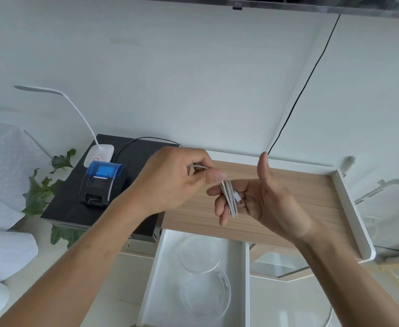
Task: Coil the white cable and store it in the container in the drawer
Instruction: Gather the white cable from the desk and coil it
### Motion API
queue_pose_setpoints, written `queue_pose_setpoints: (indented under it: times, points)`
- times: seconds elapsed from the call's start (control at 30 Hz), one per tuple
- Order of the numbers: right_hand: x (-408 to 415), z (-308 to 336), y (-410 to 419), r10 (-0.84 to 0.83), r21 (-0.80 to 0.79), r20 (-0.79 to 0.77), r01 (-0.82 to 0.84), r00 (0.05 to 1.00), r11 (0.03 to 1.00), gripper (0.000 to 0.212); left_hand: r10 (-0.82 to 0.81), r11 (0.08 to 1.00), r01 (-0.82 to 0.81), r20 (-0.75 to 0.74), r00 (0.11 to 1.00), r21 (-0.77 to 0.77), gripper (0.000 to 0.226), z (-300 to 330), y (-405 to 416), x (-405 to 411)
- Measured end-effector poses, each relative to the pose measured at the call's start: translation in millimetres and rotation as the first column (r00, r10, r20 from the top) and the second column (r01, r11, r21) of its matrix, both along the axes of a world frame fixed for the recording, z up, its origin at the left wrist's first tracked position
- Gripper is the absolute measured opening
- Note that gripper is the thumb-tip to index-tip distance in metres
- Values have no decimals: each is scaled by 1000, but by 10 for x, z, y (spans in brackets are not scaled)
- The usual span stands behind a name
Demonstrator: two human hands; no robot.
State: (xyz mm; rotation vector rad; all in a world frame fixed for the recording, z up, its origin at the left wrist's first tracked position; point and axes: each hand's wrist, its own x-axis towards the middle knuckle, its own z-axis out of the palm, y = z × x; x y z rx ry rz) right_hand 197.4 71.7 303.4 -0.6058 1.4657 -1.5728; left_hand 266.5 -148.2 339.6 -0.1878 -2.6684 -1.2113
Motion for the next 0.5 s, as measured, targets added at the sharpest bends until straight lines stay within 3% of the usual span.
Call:
queue_pose_setpoints:
  times: [0.13,0.27,0.37,0.5]
  points:
    - [15,78,18,64,-27,23,-63,998,998,119,25,973,-25,4,1000,228,27,-162,-101,-154]
    - [32,91,-9,119,-124,143,-101,983,987,122,61,933,-61,12,998,356,16,-458,-119,-219]
    - [47,98,-23,133,-260,267,-61,954,964,123,119,891,-125,40,992,436,32,-743,-71,-225]
    - [1,107,-1,56,-403,418,130,907,906,118,176,867,-214,126,976,451,55,-1079,54,-109]
